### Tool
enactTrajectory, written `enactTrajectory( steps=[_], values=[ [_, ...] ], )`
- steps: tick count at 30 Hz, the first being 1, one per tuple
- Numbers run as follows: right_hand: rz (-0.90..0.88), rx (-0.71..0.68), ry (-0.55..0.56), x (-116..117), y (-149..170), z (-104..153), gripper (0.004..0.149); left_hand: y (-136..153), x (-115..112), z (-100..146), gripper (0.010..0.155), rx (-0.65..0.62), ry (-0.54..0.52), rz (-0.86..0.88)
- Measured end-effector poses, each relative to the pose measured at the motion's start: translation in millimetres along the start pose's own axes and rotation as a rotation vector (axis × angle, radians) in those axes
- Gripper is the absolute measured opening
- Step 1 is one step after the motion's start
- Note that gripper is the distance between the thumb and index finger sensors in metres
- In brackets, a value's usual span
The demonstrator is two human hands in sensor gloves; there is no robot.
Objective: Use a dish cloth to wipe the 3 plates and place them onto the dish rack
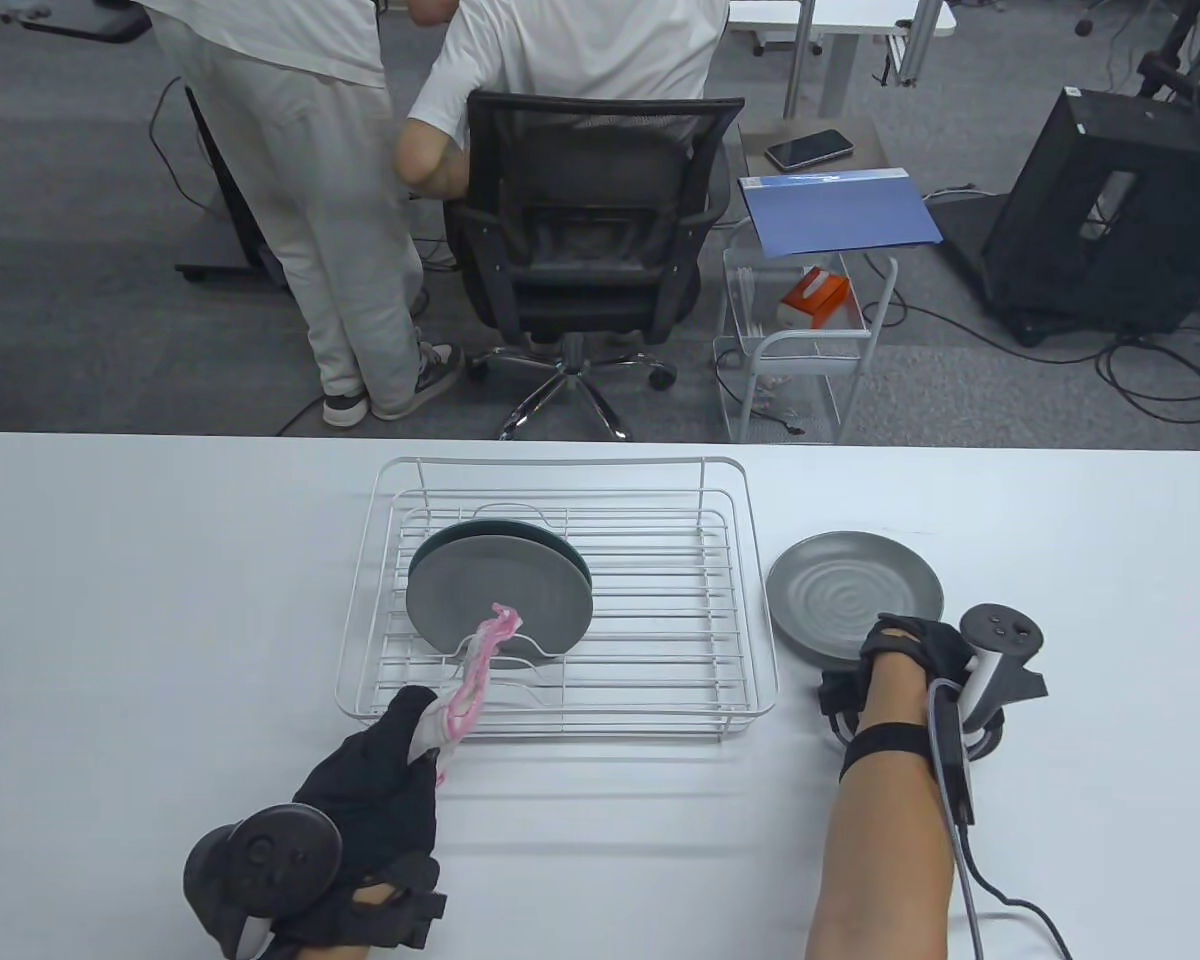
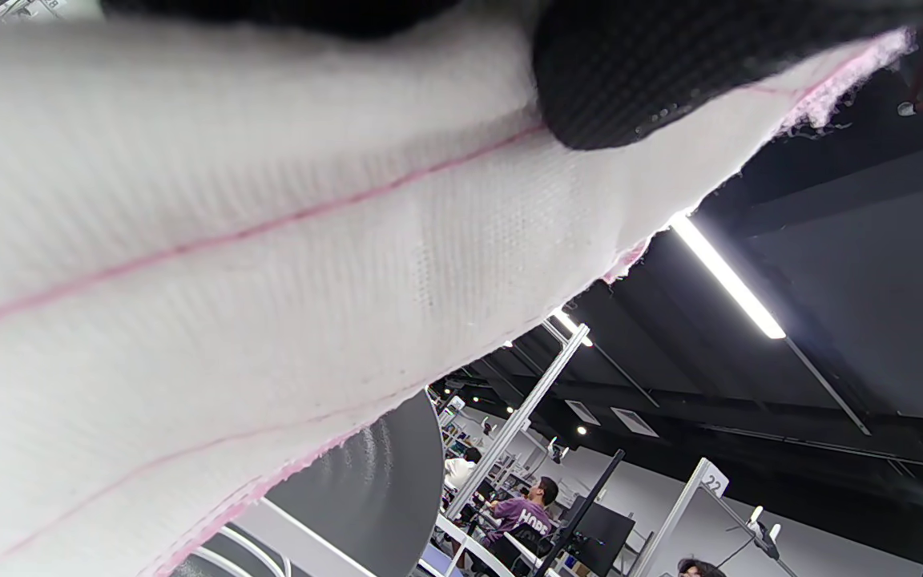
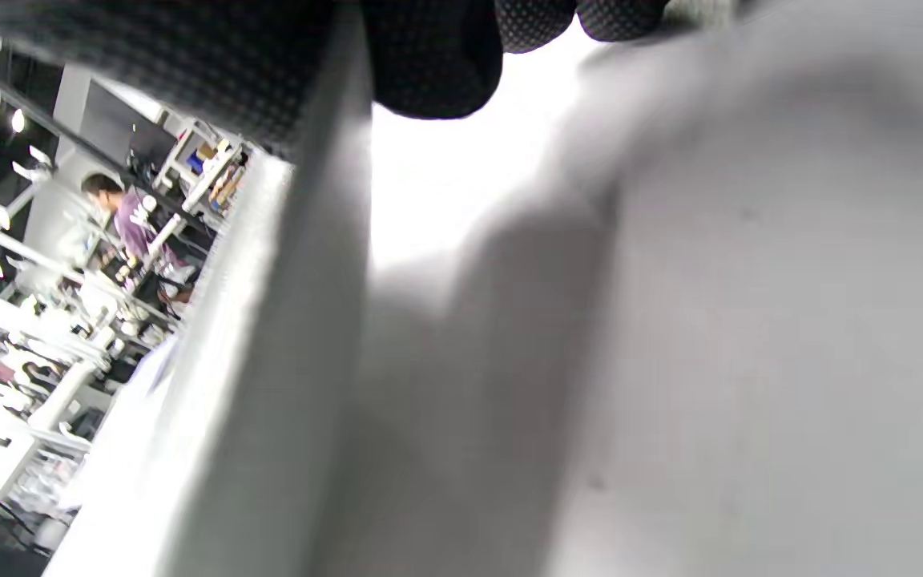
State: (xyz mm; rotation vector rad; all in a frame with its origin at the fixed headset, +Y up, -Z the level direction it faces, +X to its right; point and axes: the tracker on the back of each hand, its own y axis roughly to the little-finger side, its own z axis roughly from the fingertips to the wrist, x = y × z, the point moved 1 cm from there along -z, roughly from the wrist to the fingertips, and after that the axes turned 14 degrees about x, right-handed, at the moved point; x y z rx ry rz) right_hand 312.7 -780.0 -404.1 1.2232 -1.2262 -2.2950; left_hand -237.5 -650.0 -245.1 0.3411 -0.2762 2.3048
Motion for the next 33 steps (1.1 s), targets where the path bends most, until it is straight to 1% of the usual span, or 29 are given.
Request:
enactTrajectory(
  steps=[3, 7, 12, 13, 16, 19, 22, 23, 24, 26, 30, 33],
  values=[
    [0.005, -0.102, 0.036, -16, -6, 9, 0.045, 0, 0, 0, 0.05, 0.001, 0.003, 0.011],
    [-0.037, -0.162, 0.057, -43, -7, 21, 0.044, 0, -1, 0, 0.05, 0.0, 0.014, 0.015],
    [-0.191, -0.277, 0.022, -76, -11, 42, 0.044, 3, -3, -1, 0.05, 0.008, 0.032, 0.02],
    [-0.237, -0.329, 0.01, -81, -11, 47, 0.044, 3, -3, -1, 0.05, 0.009, 0.035, 0.022],
    [-0.306, -0.402, -0.023, -92, -12, 64, 0.044, 2, -3, -1, 0.05, 0.003, 0.037, 0.024],
    [-0.383, -0.474, -0.14, -93, -8, 85, 0.044, 1, -2, 0, 0.05, -0.005, 0.021, 0.021],
    [-0.449, -0.535, -0.3, -84, 0, 109, 0.044, -2, -2, 2, 0.05, -0.02, -0.002, 0.014],
    [-0.473, -0.565, -0.413, -77, 5, 120, 0.043, -4, -3, 4, 0.05, -0.03, -0.01, 0.006],
    [-0.488, -0.571, -0.485, -72, 8, 127, 0.043, -5, -3, 5, 0.05, -0.037, -0.015, -0.002],
    [-0.461, -0.569, -0.656, -55, 25, 150, 0.043, -9, -3, 7, 0.05, -0.059, -0.03, -0.024],
    [-0.437, -0.565, -0.842, -28, 50, 184, 0.042, -12, -4, 9, 0.05, -0.076, -0.038, -0.043],
    [-0.367, -0.521, -1.001, -4, 70, 203, 0.041, -17, -10, 12, 0.05, -0.103, -0.027, -0.074]
  ],
)
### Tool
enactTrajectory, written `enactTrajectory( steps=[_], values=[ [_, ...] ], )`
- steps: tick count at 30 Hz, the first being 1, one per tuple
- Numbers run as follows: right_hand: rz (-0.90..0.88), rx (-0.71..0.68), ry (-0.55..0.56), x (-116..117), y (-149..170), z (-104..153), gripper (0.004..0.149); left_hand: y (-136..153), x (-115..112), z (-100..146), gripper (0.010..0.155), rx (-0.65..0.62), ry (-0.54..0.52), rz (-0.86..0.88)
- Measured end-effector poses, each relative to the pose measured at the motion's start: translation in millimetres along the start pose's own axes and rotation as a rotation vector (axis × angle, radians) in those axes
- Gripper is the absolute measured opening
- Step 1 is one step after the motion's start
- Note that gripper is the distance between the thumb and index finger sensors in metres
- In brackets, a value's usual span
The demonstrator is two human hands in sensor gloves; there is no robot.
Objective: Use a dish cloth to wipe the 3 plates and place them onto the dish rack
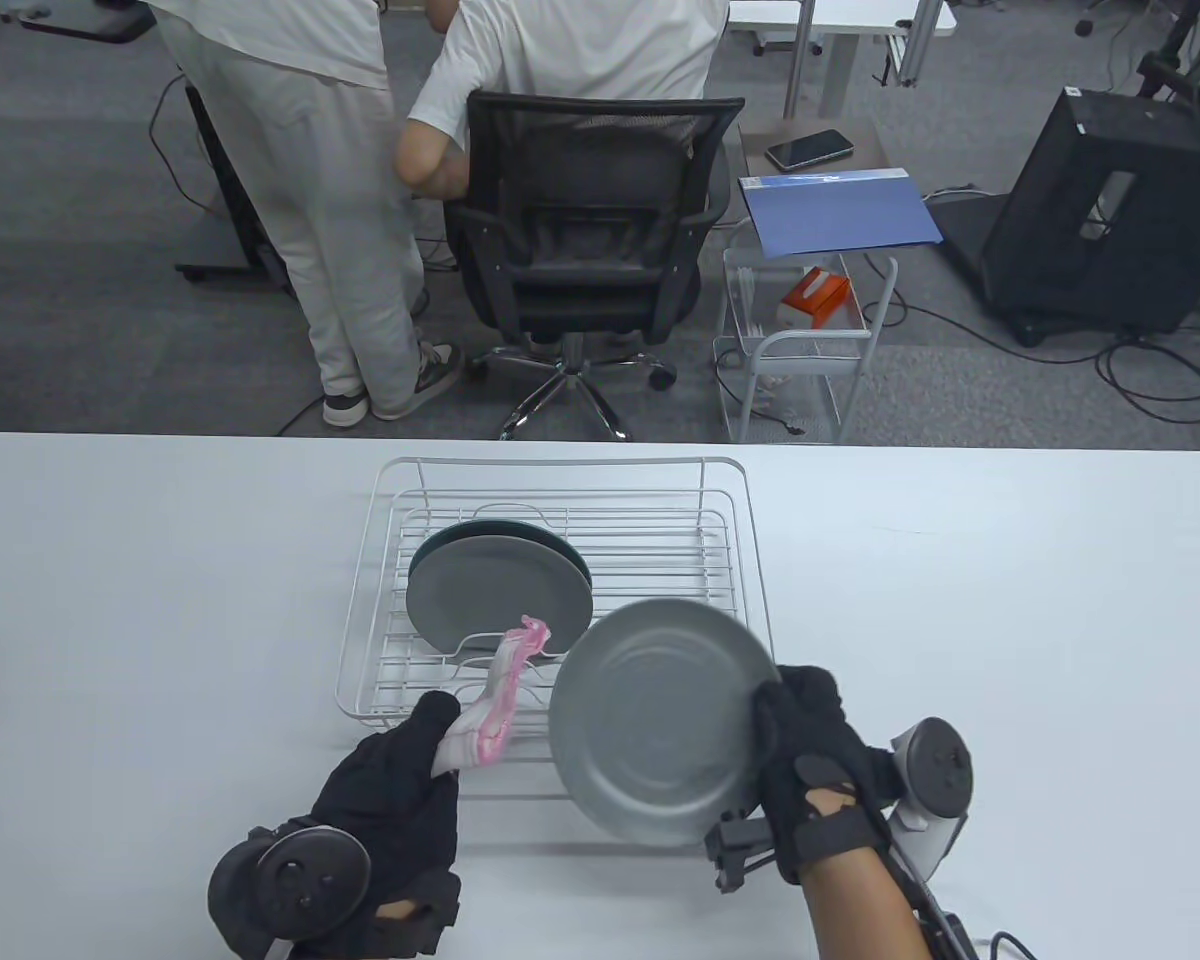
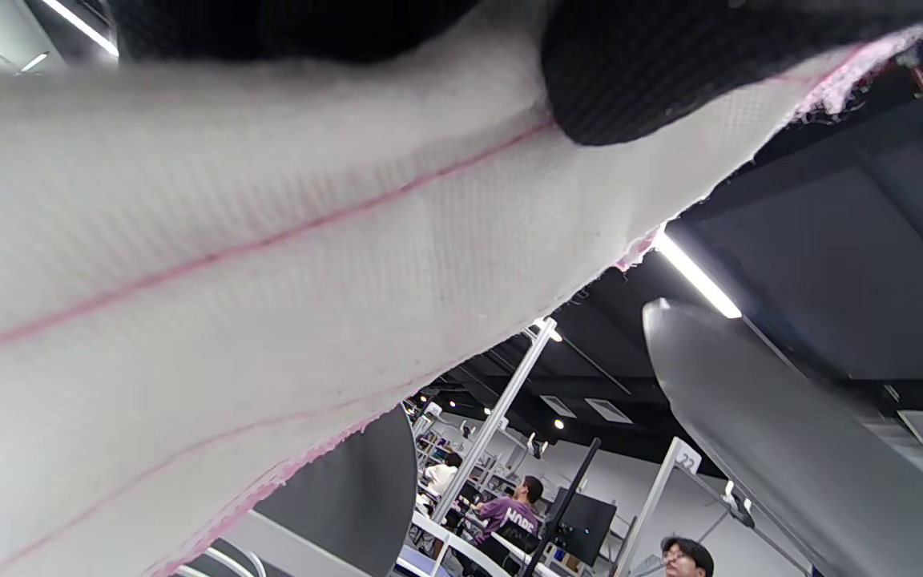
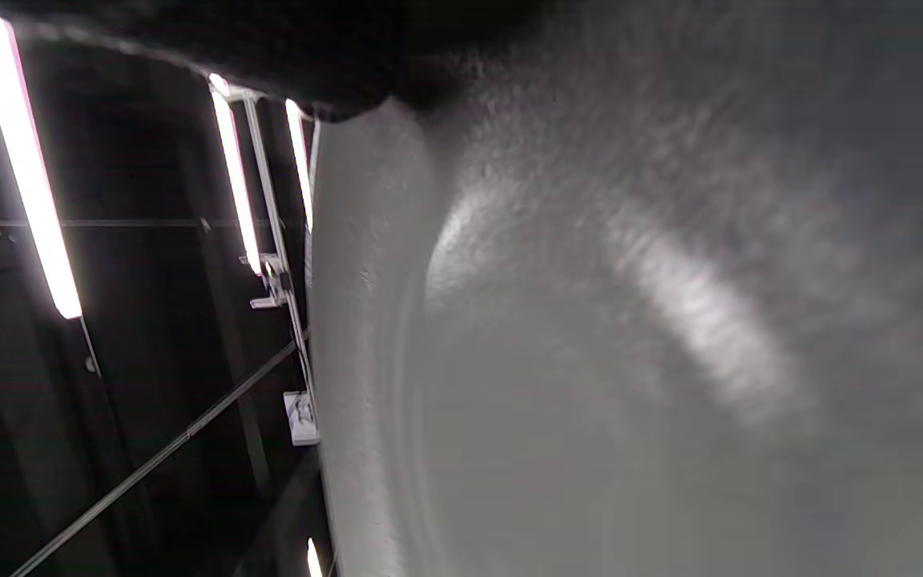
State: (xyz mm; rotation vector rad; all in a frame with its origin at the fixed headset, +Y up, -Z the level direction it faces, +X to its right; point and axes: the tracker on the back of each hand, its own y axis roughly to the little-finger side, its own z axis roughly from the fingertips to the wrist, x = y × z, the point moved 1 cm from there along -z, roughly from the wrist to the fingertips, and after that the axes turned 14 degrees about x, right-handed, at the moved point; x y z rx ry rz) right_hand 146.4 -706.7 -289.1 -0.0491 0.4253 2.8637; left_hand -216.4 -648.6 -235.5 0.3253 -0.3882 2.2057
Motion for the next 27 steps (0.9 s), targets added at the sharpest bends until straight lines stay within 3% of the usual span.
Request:
enactTrajectory(
  steps=[3, 8, 10, 12, 21, 27],
  values=[
    [0.001, 0.092, -0.03, 16, 33, 7, 0.041, -8, -6, 4, 0.05, -0.038, 0.016, -0.032],
    [0.088, 0.128, -0.051, 18, 39, 5, 0.043, -23, -20, 9, 0.05, -0.126, 0.109, -0.091],
    [0.027, 0.156, -0.132, 21, 45, 4, 0.046, -30, -30, 12, 0.05, -0.18, 0.175, -0.138],
    [0.0, 0.189, -0.178, 22, 49, 5, 0.048, -36, -38, 18, 0.05, -0.183, 0.156, -0.184],
    [-0.07, 0.124, -0.252, 34, 50, 7, 0.054, -48, -61, 24, 0.049, -0.218, 0.267, -0.302],
    [-0.052, 0.026, -0.182, 31, 40, 15, 0.053, -48, -64, 21, 0.05, -0.182, 0.313, -0.312]
  ],
)
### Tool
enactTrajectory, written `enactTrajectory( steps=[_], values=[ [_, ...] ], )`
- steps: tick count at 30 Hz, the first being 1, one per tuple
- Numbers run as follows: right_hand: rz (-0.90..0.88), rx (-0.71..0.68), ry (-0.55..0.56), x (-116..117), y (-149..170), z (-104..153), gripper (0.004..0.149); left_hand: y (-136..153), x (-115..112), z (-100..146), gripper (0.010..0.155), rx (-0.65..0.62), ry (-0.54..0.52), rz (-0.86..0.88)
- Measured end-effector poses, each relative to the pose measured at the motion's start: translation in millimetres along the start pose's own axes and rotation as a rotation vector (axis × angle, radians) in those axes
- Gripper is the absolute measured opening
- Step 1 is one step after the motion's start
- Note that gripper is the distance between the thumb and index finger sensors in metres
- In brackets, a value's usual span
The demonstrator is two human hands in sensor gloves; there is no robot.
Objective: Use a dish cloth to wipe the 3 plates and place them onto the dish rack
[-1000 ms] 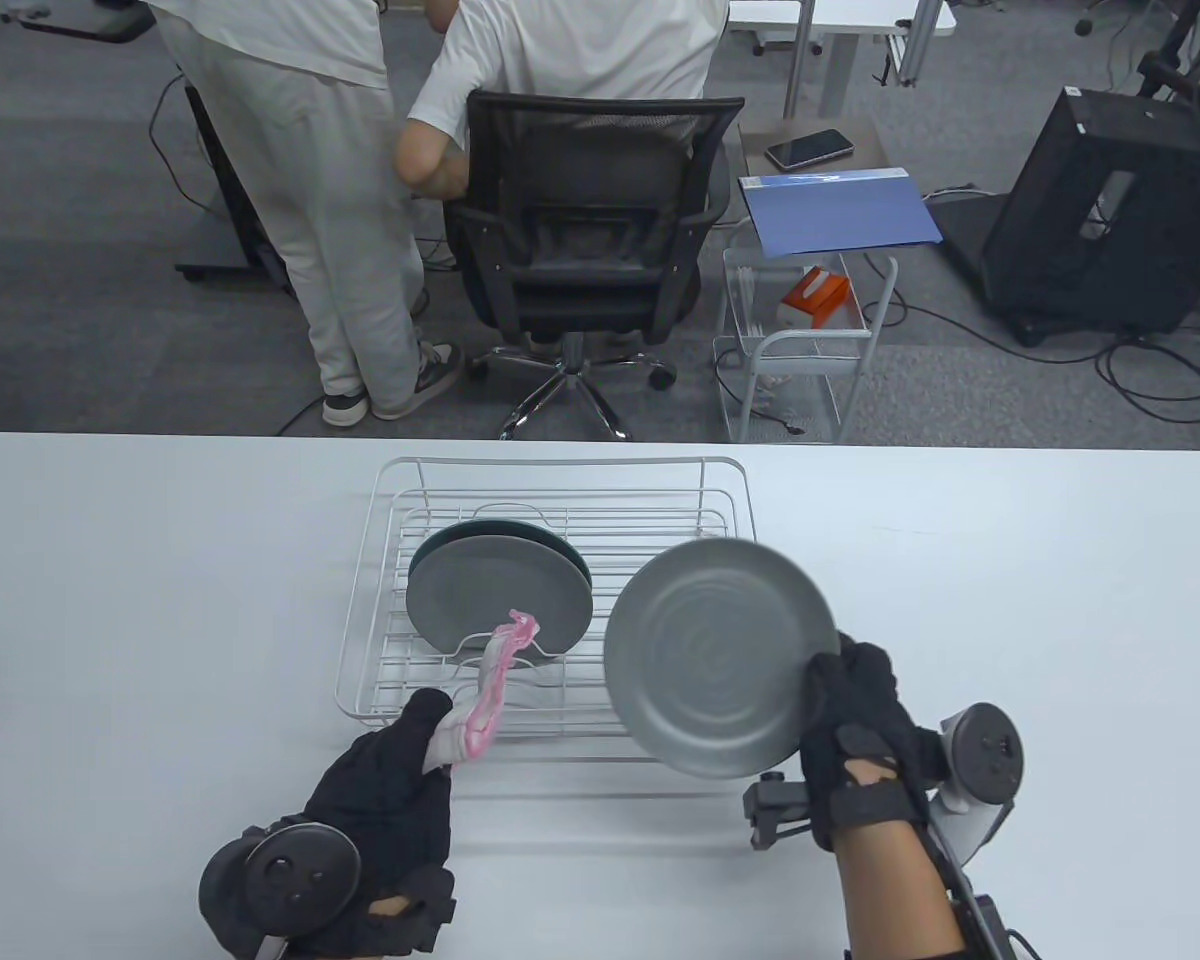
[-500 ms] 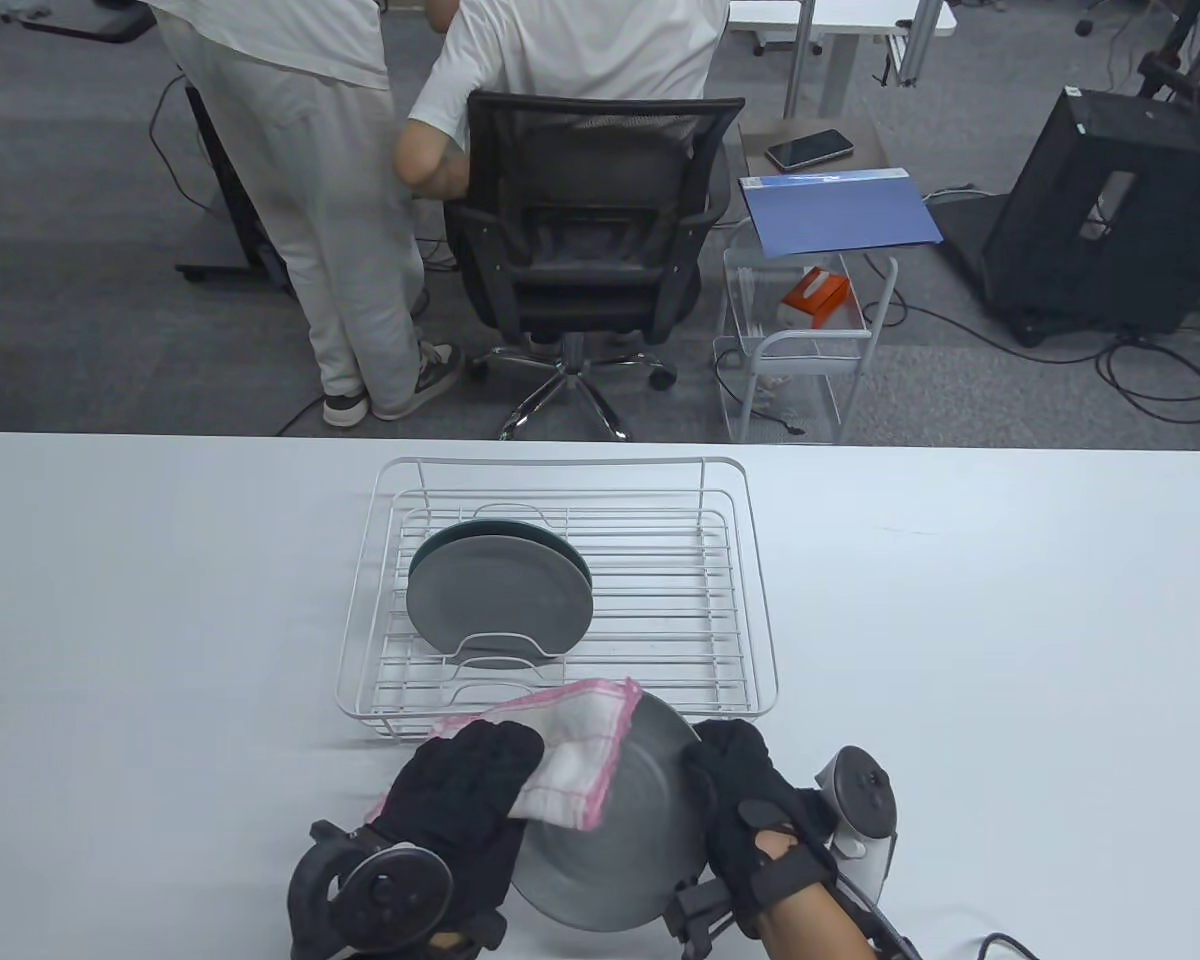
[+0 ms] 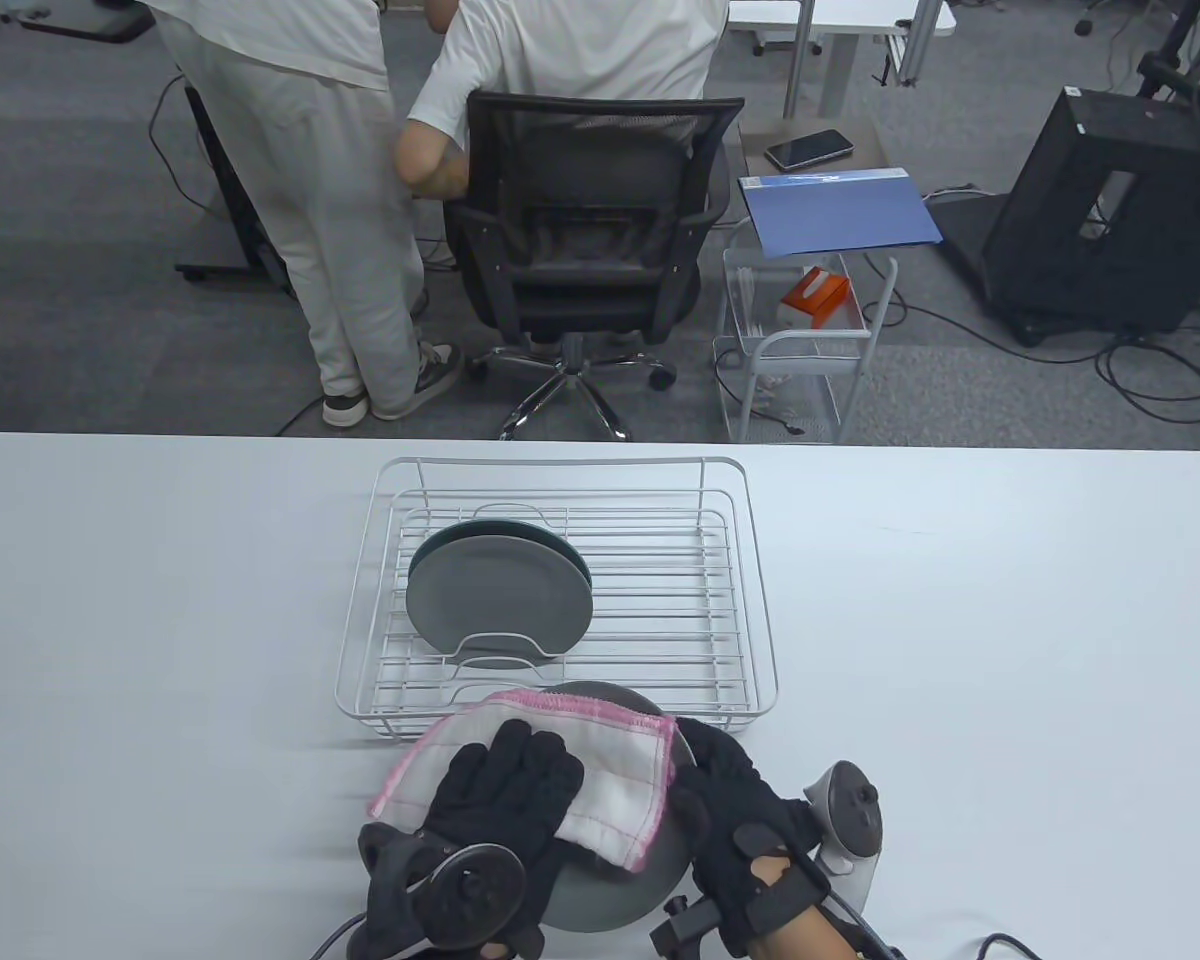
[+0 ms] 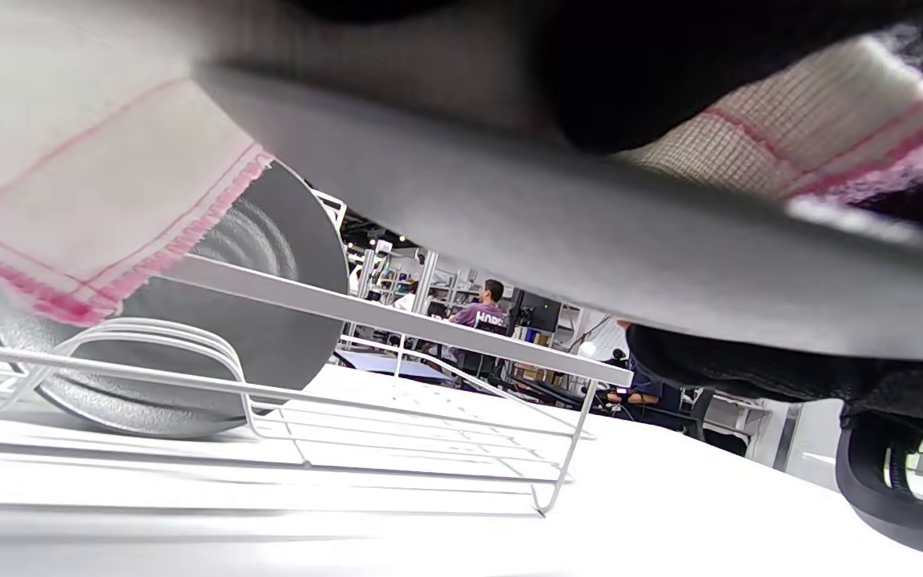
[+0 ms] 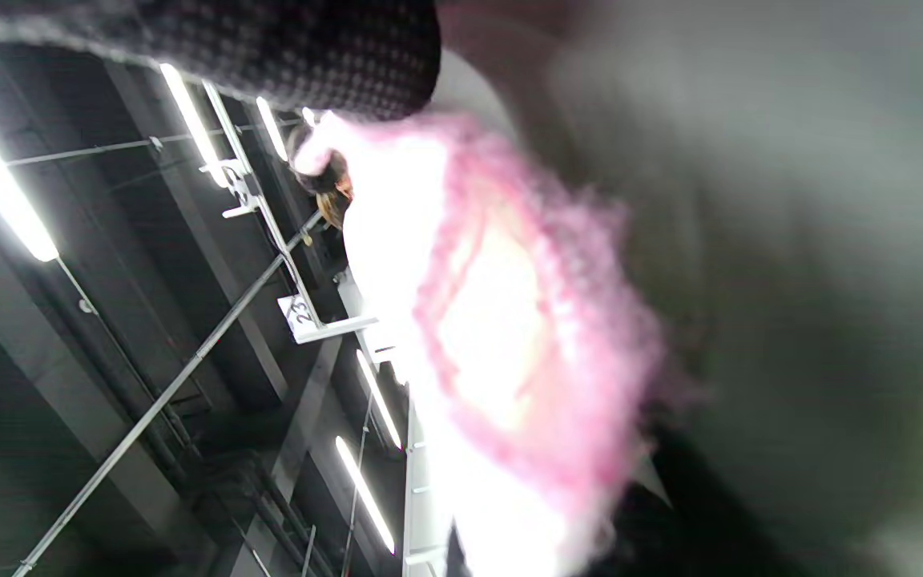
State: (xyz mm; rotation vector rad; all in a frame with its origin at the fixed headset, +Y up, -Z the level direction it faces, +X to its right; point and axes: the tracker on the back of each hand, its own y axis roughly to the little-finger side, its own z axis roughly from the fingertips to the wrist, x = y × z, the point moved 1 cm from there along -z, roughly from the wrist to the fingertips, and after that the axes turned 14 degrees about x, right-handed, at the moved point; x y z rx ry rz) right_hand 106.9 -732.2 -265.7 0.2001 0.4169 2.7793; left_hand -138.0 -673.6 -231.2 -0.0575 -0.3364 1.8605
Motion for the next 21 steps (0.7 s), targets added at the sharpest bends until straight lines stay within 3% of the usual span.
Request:
enactTrajectory(
  steps=[5, 9, 13, 21],
  values=[
    [-0.063, -0.059, 0.065, -10, -8, 5, 0.053, 0, -3, -1, 0.05, -0.036, 0.066, 0.006],
    [-0.14, -0.097, 0.111, -17, -11, 8, 0.054, -6, -9, 0, 0.05, -0.099, 0.173, 0.037],
    [-0.244, -0.127, 0.088, -17, -9, 7, 0.055, -17, -20, 2, 0.051, -0.194, 0.307, 0.051],
    [-0.229, -0.151, -0.125, 2, -4, -1, 0.058, -24, -26, 5, 0.051, -0.268, 0.351, 0.098]
  ],
)
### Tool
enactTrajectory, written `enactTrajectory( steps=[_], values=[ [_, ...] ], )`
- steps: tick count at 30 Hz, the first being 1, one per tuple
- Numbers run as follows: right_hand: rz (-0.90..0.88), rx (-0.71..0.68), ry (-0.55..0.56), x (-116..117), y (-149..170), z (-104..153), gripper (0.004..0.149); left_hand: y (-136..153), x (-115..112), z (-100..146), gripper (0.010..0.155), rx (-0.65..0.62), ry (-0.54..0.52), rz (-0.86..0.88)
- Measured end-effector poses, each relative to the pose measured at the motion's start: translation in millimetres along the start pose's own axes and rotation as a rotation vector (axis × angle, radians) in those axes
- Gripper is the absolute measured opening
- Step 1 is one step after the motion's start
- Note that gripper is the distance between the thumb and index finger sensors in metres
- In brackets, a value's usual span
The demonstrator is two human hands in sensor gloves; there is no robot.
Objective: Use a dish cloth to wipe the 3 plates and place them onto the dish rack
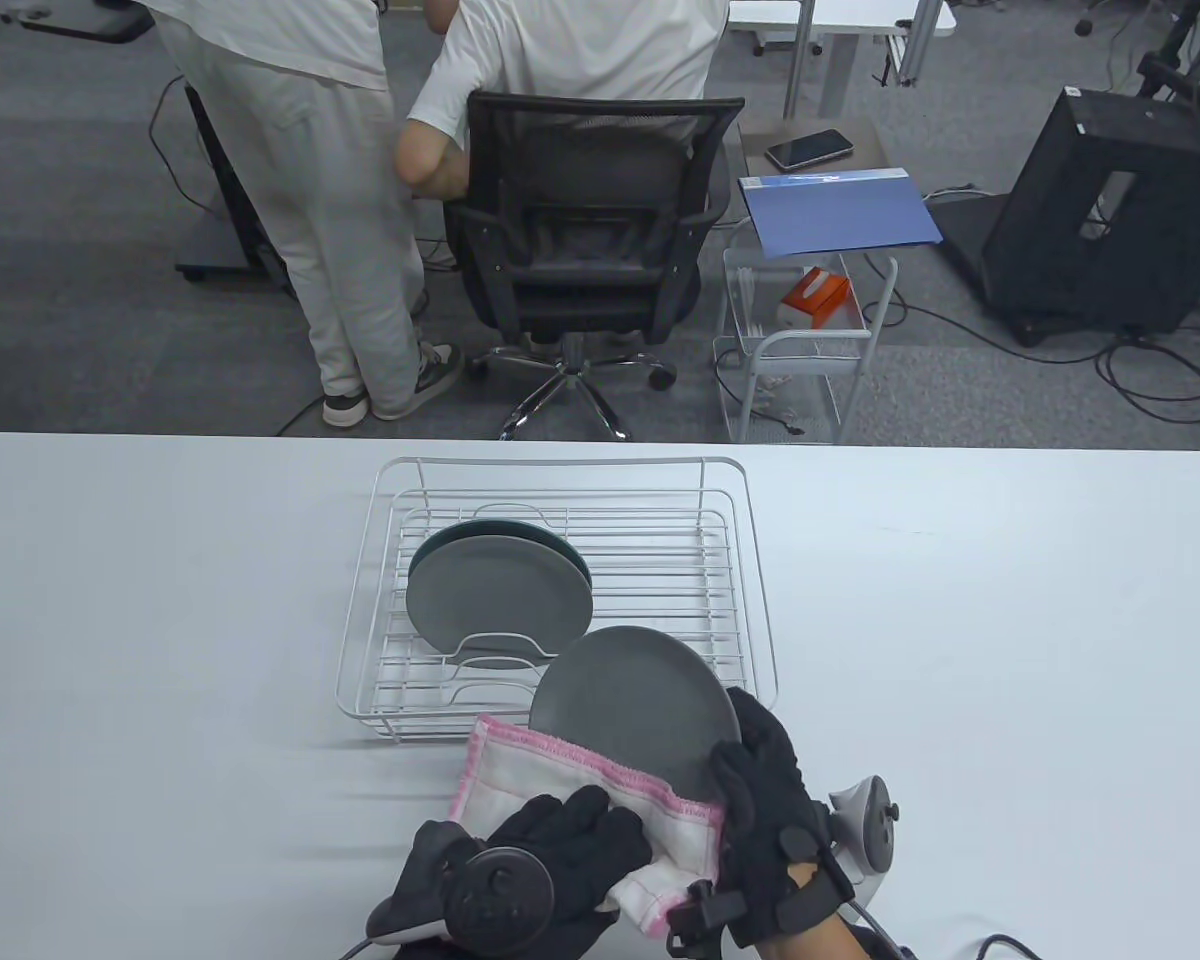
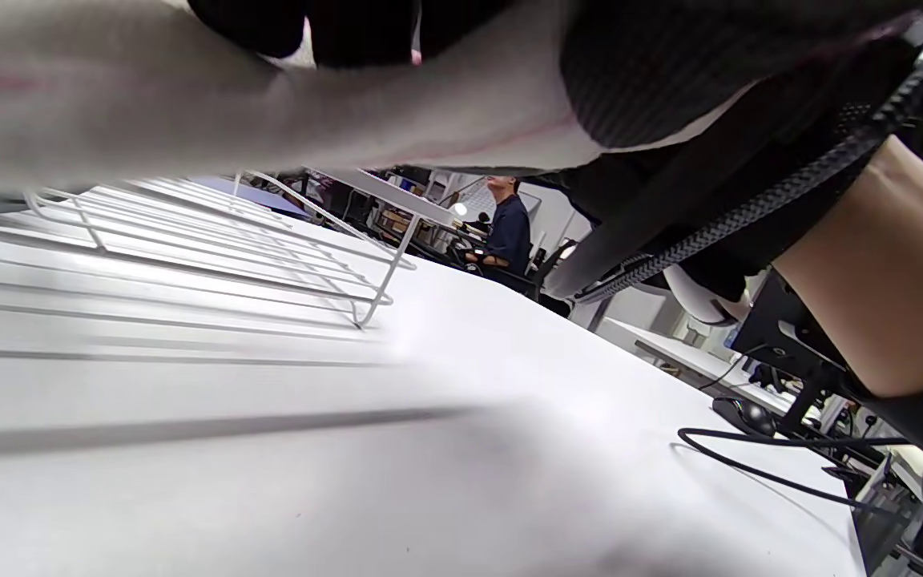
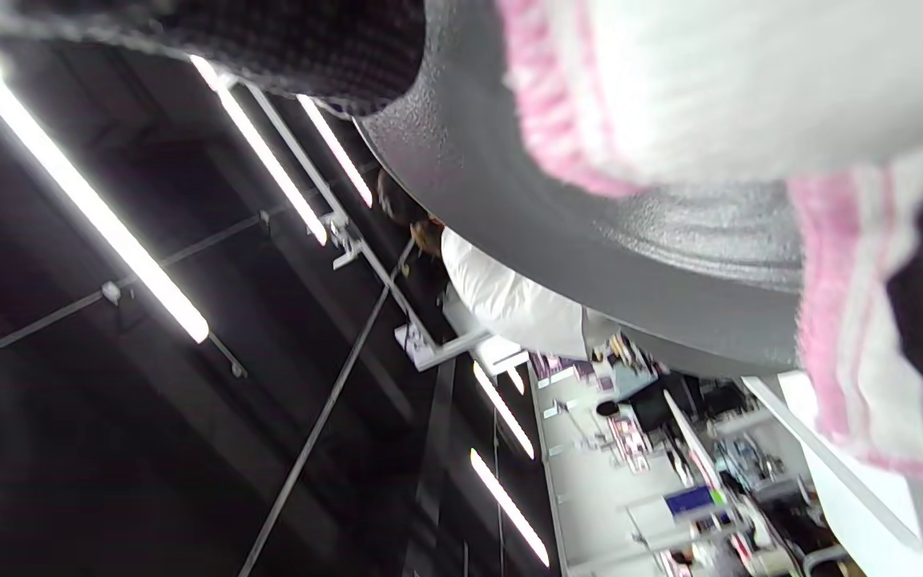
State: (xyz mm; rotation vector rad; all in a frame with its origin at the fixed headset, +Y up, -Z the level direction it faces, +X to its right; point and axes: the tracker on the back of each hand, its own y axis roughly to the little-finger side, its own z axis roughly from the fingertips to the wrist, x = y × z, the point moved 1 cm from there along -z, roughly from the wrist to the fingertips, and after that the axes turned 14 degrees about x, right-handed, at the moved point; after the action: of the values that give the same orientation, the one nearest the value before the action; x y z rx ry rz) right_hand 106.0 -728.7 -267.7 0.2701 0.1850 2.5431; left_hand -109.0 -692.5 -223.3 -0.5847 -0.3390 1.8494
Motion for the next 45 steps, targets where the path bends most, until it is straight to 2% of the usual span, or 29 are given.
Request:
enactTrajectory(
  steps=[5, 9, 13, 17, 22, 27, 33, 36, 38, 45],
  values=[
    [0.093, 0.02, -0.112, 16, 9, 0, 0.06, -3, 1, 2, 0.052, -0.013, -0.041, -0.007],
    [0.145, 0.062, -0.154, 25, 21, -1, 0.059, -2, 7, 6, 0.051, 0.015, -0.138, -0.064],
    [0.124, 0.119, -0.195, 29, 26, -1, 0.058, 1, 13, 9, 0.051, 0.068, -0.24, -0.126],
    [0.131, 0.132, -0.203, 28, 26, -1, 0.057, 5, 21, 13, 0.051, 0.124, -0.34, -0.255],
    [0.138, 0.115, -0.159, 23, 20, 1, 0.058, 19, 28, 12, 0.052, 0.206, -0.366, -0.236],
    [0.107, 0.03, -0.089, 17, 6, 4, 0.059, 33, 30, 10, 0.052, 0.239, -0.317, -0.195],
    [-0.025, -0.063, 0.034, 4, -1, 7, 0.059, 22, 24, 8, 0.051, 0.189, -0.231, -0.215],
    [-0.057, -0.109, 0.073, -2, -5, 8, 0.059, 14, 16, 5, 0.051, 0.119, -0.139, -0.162],
    [-0.044, -0.126, 0.073, -3, -7, 8, 0.059, 8, 12, 5, 0.052, 0.082, -0.09, -0.118],
    [0.024, -0.086, -0.049, 11, 3, 5, 0.06, -9, 5, 7, 0.052, -0.011, -0.062, -0.079]
  ],
)
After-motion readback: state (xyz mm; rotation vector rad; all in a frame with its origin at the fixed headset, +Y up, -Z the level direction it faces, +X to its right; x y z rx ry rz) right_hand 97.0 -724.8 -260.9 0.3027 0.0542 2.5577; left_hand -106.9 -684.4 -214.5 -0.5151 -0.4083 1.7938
